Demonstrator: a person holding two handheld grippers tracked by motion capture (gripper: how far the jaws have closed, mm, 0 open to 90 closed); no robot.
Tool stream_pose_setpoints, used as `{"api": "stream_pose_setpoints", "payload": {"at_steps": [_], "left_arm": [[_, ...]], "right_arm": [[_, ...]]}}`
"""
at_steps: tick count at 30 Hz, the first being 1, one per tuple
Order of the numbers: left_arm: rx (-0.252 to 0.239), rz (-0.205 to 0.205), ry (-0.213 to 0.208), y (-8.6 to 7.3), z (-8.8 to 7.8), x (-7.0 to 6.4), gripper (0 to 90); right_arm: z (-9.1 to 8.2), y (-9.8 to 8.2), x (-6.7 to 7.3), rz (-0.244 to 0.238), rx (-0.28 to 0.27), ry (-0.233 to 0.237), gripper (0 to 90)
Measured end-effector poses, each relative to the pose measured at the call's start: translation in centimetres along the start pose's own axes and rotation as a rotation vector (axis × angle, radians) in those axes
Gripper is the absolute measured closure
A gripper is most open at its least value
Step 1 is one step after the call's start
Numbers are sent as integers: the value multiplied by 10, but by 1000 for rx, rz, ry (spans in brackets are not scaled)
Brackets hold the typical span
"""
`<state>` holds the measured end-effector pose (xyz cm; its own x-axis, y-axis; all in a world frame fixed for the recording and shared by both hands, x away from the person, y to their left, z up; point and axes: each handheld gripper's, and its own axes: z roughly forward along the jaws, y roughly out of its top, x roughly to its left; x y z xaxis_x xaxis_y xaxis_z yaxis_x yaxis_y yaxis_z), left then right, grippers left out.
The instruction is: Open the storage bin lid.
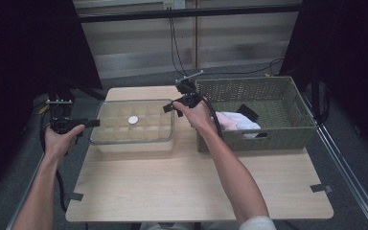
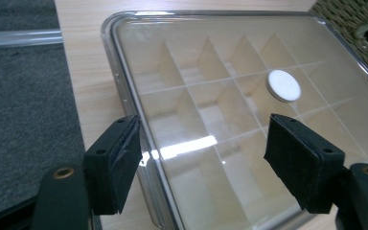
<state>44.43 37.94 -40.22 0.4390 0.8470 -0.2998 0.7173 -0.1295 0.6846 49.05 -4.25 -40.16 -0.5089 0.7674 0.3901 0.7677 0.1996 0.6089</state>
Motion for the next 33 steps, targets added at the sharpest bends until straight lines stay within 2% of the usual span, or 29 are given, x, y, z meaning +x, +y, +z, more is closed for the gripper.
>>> {"api": "stream_pose_setpoints", "payload": {"at_steps": [1,2,5,6,10,14,16,18,20,21,22,24,25,29,30,31,33], "left_arm": [[0,0,0,0,0,0,298],[-7,-17,5,1,2,3,298],[3,-18,8,3,5,7,282],[8,-31,19,4,7,11,280],[34,-15,42,5,10,16,270],[18,-59,42,5,12,21,273],[22,-60,28,6,14,21,276],[51,-40,37,6,20,20,277],[43,-49,55,5,25,20,279],[55,-38,55,5,26,21,279],[58,-44,46,5,27,20,276],[66,-34,54,6,28,21,276],[59,-50,62,5,29,22,276],[67,-63,58,6,32,24,276],[79,-63,40,6,34,25,285],[88,-61,40,7,34,24,304],[86,-66,36,7,36,24,313]], "right_arm": [[3,2,-1,-2,12,-2,301],[5,3,-1,-2,22,-9,299],[10,5,-3,13,26,-25,286],[14,7,-5,26,28,-31,283],[17,8,-5,32,50,-57,299],[20,11,-5,46,57,-94,301],[23,11,-5,50,64,-102,310],[25,12,-5,55,79,-106,316],[28,13,-4,49,93,-117,320],[29,13,-3,48,96,-125,321],[29,13,-3,44,90,-131,320],[30,13,-5,70,115,-126,317],[31,14,-5,87,125,-141,319],[33,14,-4,109,106,-124,327],[38,13,-2,114,129,-137,343],[40,13,-2,129,137,-136,344],[41,13,-2,140,132,-140,352]]}}
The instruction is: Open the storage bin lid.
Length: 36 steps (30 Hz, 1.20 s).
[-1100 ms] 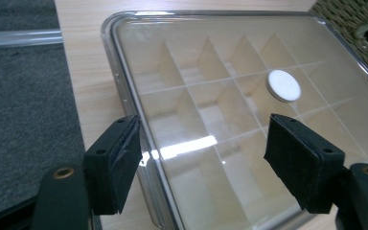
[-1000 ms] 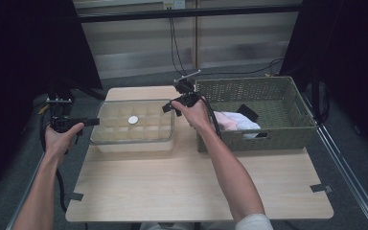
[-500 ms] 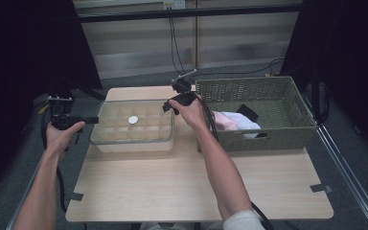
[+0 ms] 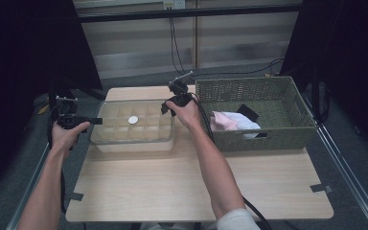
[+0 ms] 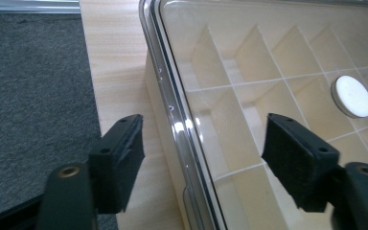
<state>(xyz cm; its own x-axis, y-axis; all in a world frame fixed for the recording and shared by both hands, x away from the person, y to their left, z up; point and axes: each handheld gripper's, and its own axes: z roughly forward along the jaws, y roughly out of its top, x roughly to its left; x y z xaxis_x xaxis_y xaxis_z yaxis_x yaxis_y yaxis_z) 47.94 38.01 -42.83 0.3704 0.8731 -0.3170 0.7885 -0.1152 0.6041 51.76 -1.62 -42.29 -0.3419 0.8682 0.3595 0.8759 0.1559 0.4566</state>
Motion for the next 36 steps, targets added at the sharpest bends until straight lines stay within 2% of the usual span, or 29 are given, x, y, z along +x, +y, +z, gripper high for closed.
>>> {"api": "stream_pose_setpoints", "payload": {"at_steps": [1,3,6,10,13,15,18,20,26,28,33,36], "left_arm": [[-6,-12,-27,1,2,0,330],[11,0,-15,1,5,1,337],[25,10,-27,1,7,1,342],[15,10,-34,3,9,0,388],[17,8,-29,3,10,-1,387],[17,-10,-37,4,13,-1,373],[18,1,-32,4,14,-2,358],[23,-12,-49,4,14,0,366],[14,-9,-43,3,14,-1,387],[10,-20,-46,3,14,0,398],[-10,-38,-68,2,11,1,411],[-15,-22,-80,3,8,0,411]], "right_arm": [[2,1,3,-3,3,-13,334],[4,1,4,-2,7,-26,359],[6,1,3,15,4,-20,365],[6,2,1,23,-5,-17,373],[6,1,0,29,-8,-14,374],[7,1,1,28,-8,-15,348],[8,0,1,32,-10,-12,349],[8,0,1,43,-10,-6,348],[5,0,0,61,-8,-13,403],[5,0,0,64,-9,-12,409],[2,-1,-1,69,-17,-3,425],[0,-1,-1,85,-35,-7,424]]}}
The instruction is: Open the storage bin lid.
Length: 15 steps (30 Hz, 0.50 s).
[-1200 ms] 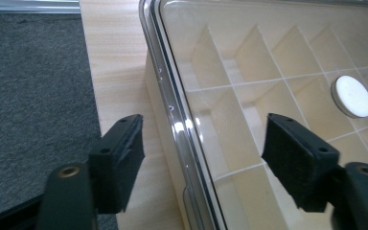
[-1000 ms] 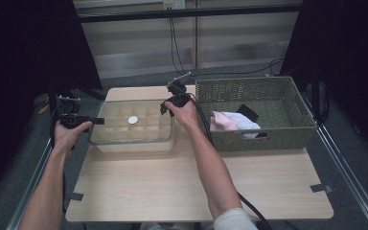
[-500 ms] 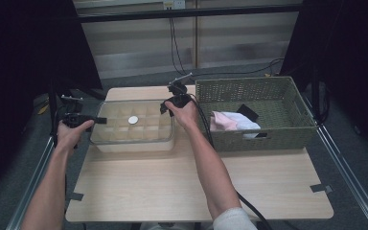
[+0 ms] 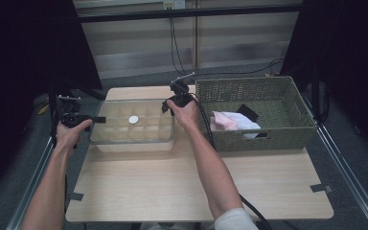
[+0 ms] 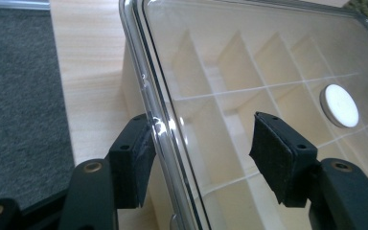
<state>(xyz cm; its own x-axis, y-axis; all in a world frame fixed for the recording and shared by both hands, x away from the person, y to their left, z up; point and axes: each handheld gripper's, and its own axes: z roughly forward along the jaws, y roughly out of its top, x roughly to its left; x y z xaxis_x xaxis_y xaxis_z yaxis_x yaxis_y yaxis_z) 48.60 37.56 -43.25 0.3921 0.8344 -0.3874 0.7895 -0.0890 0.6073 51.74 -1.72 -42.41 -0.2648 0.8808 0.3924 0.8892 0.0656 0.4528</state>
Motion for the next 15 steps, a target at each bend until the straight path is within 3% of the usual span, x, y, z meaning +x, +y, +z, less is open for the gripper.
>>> {"api": "stream_pose_setpoints", "payload": {"at_steps": [10,15], "left_arm": [[-27,14,14,1,-9,-4,460],[-55,17,0,-1,-17,-5,496]], "right_arm": [[-19,2,1,7,-49,34,535],[-29,-1,-8,22,-83,118,619]]}}
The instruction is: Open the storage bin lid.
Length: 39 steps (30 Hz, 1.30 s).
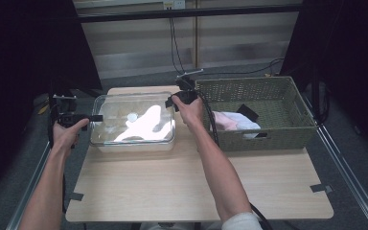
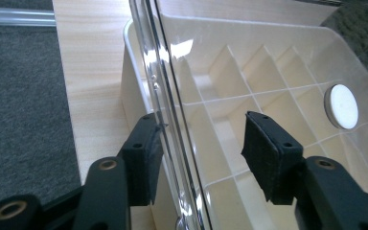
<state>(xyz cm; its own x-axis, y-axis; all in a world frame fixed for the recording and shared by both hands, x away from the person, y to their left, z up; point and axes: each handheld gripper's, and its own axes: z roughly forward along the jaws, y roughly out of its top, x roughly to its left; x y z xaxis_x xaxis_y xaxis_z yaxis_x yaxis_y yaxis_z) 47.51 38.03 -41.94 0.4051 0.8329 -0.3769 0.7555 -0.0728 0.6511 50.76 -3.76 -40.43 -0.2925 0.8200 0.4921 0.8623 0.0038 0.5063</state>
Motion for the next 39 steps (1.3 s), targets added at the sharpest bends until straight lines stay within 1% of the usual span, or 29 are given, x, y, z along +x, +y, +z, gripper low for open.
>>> {"api": "stream_pose_setpoints", "payload": {"at_steps": [1,2,3,5,6,8,9,10,12,13,15,16,17,19,21,24,25,27,29,30,32,34,36,37,39], "left_arm": [[0,0,0,0,0,0,502],[-8,0,-2,-1,-1,-2,503],[-11,3,-1,-1,-1,-3,503],[-13,5,-2,-1,-2,-3,514],[-17,9,-6,-1,-5,-4,525],[-22,3,-9,-2,-6,-5,536],[-18,11,-8,-2,-7,-5,536],[-24,14,-16,-2,-9,-6,546],[-41,2,-19,-3,-11,-7,560],[-33,13,-19,-3,-12,-7,563],[-40,10,-18,-3,-14,-8,570],[-46,9,-21,-3,-15,-9,574],[-44,23,-20,-3,-17,-9,580],[-50,17,-20,-4,-18,-10,587],[-49,32,-22,-5,-22,-11,599],[-67,38,-27,-6,-26,-13,619],[-67,38,-27,-6,-26,-13,626],[-80,37,-33,-7,-30,-14,638],[-79,37,-35,-7,-31,-14,646],[-80,27,-37,-7,-33,-14,652],[-87,24,-35,-6,-35,-16,657],[-85,37,-28,-7,-37,-18,659],[-89,39,-20,-7,-38,-20,660],[-86,49,-21,-7,-39,-21,661],[-89,48,-23,-8,-40,-23,666]], "right_arm": [[0,0,0,0,0,0,619],[-5,-2,-3,9,-7,37,641],[-6,-2,-4,8,-14,45,648],[-8,-3,-5,9,-13,50,649],[-10,-5,-5,2,-12,54,652],[-11,-5,-6,-5,-17,60,657],[-13,-6,-6,-2,-21,70,664],[-16,-7,-6,-7,-24,77,672],[-19,-8,-6,-11,-31,85,678],[-21,-8,-5,-7,-32,91,682],[-23,-8,-5,-15,-37,102,689],[-24,-8,-4,-15,-39,105,691],[-26,-9,-3,-14,-39,109,693],[-27,-9,-3,-17,-44,110,695],[-30,-11,-1,-20,-50,112,699],[-36,-14,0,-17,-67,133,715],[-36,-14,0,-17,-67,133,715],[-41,-15,2,-31,-80,147,722],[-44,-16,4,-38,-87,151,726],[-45,-16,4,-41,-88,153,727],[-48,-18,5,-44,-95,160,728],[-50,-19,6,-50,-99,166,729],[-52,-21,7,-50,-103,171,729],[-53,-21,7,-53,-103,172,727],[-56,-23,8,-62,-106,170,724]]}}
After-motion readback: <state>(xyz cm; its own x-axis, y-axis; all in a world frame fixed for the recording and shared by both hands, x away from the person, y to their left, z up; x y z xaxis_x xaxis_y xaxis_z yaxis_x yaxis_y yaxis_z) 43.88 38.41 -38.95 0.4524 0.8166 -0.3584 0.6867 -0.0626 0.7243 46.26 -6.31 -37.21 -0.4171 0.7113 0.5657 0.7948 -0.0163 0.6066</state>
